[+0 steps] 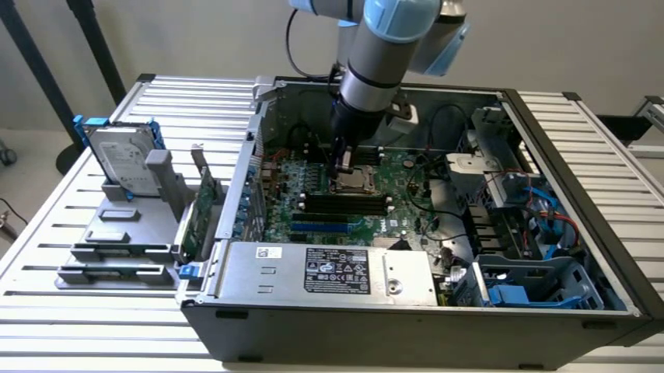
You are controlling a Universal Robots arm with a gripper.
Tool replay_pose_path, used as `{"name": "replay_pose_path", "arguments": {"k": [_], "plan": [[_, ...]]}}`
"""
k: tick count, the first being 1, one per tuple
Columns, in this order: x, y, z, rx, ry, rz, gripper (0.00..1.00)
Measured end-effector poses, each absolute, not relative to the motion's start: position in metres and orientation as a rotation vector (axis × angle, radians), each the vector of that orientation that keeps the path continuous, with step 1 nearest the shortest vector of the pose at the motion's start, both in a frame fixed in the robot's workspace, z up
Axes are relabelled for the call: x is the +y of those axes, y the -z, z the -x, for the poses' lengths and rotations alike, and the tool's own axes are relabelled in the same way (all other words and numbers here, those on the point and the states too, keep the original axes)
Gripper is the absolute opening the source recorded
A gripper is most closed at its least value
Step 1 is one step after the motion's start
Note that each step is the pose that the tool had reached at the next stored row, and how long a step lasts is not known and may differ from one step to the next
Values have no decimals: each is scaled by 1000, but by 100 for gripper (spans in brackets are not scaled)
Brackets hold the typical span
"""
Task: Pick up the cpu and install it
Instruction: 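Close the cpu cover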
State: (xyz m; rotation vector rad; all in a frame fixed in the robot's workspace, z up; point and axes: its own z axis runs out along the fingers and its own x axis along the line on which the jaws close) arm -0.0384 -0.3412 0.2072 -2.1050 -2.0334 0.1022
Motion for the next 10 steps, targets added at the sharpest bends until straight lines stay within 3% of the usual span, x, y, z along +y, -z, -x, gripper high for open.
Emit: {"name": "replay_pose_path", "arguments": {"k": [10], "plan": [[-341,-200,39,-2031,-105,2109,11]]}}
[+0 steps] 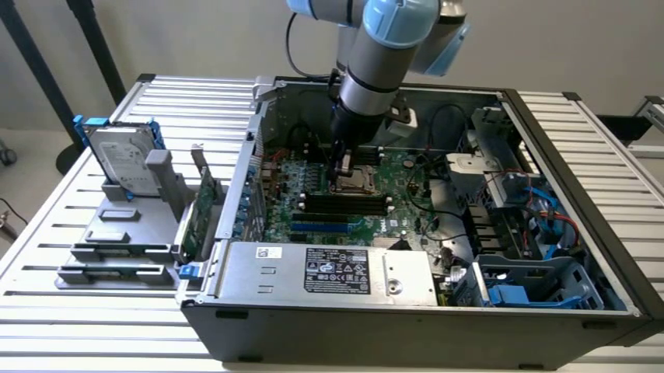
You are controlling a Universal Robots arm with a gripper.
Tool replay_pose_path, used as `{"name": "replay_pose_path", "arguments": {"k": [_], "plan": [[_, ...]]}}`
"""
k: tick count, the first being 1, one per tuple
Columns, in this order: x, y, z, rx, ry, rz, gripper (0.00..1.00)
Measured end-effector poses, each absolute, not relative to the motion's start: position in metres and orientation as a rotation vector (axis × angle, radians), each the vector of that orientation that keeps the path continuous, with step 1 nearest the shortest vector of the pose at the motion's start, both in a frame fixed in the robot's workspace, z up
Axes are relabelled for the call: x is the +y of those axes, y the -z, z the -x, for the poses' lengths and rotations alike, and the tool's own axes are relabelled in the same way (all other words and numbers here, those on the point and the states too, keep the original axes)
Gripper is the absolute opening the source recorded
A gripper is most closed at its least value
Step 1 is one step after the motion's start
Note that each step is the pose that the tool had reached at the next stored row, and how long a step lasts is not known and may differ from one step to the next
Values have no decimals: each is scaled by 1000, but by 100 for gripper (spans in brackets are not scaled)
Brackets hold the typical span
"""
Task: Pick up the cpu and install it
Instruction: 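Close the cpu cover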
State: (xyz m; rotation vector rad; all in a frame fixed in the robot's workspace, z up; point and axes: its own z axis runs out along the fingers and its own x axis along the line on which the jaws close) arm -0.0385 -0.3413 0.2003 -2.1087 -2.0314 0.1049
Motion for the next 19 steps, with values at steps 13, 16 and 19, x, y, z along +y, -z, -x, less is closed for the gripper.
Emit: {"name": "replay_pose_path", "arguments": {"k": [13,16,19], "plan": [[-345,-224,43,-2027,-109,2106,11],[-347,-227,51,-2026,-109,2105,11],[-350,-230,61,-2026,-108,2105,11]]}}
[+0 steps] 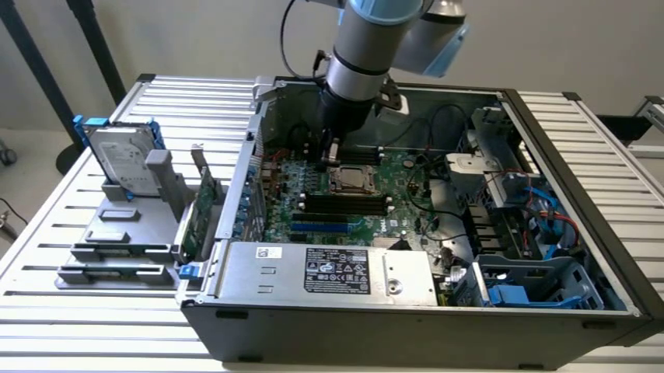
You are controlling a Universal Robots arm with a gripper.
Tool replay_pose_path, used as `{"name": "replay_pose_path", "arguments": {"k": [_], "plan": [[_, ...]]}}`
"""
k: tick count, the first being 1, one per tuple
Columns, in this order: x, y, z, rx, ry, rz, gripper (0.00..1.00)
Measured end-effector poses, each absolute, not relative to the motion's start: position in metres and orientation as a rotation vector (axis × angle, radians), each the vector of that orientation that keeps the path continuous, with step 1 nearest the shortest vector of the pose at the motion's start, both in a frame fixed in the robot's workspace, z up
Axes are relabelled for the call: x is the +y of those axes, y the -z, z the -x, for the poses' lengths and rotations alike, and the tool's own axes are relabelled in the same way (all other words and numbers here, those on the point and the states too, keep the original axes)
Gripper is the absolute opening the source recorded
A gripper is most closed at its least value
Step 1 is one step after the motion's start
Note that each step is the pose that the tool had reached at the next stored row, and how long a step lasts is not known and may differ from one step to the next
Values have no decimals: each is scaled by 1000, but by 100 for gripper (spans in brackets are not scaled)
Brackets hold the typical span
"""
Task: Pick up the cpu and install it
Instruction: 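Close the cpu cover, then install the first cpu locking lever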
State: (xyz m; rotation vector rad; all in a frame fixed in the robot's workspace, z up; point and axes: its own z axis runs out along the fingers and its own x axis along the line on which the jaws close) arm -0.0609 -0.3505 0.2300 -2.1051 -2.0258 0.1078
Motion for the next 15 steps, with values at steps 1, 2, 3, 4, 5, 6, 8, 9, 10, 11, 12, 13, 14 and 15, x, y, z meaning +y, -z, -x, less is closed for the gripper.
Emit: {"name": "replay_pose_path", "arguments": {"k": [1,2,3,4,5,6,8,9,10,11,12,13,14,15], "plan": [[-351,-231,64,-2026,-107,2105,11],[-352,-232,67,-2026,-107,2105,11],[-354,-233,70,-2026,-107,2105,11],[-354,-233,73,-2025,-107,2104,11],[-355,-234,75,-2025,-107,2104,11],[-355,-236,76,-2025,-107,2104,11],[-355,-241,78,-2025,-107,2104,11],[-355,-245,78,-2025,-107,2104,11],[-355,-247,80,-2025,-106,2104,11],[-355,-248,81,-2025,-106,2103,11],[-356,-249,83,-2024,-105,2103,11],[-356,-250,85,-2024,-104,2103,11],[-356,-250,88,-2024,-104,2103,11],[-356,-250,90,-2023,-103,2103,11]]}}
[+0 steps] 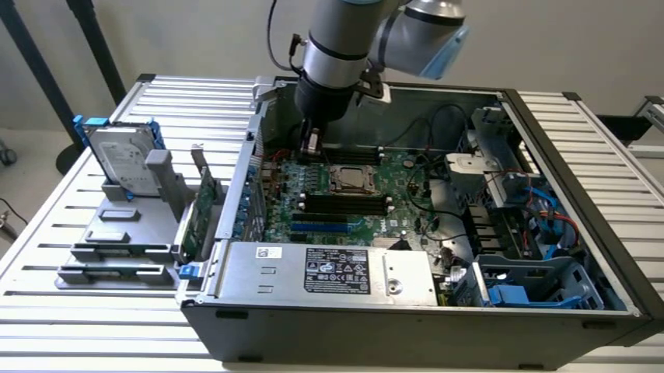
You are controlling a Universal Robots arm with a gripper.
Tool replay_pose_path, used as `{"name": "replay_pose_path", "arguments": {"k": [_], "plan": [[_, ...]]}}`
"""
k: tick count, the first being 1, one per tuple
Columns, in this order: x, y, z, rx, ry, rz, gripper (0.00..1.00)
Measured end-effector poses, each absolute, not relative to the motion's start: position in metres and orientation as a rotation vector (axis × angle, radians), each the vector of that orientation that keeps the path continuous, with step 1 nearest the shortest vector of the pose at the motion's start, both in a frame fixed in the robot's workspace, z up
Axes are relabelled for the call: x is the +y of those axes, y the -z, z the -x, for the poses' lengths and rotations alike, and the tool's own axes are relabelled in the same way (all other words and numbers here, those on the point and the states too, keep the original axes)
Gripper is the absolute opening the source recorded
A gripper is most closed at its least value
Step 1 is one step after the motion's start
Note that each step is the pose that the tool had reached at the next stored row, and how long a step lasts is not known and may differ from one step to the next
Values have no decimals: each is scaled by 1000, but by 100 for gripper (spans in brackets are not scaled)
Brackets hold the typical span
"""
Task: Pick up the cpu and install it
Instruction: 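Install the first cpu locking lever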
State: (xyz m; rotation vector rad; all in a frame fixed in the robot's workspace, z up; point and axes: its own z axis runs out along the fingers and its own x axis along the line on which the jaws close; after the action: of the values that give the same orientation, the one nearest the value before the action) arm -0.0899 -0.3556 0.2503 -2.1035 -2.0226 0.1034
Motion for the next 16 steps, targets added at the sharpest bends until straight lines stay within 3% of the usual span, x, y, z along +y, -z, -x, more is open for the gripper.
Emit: {"name": "replay_pose_path", "arguments": {"k": [16], "plan": [[-356,-240,96,-1785,-54,2286,11]]}}
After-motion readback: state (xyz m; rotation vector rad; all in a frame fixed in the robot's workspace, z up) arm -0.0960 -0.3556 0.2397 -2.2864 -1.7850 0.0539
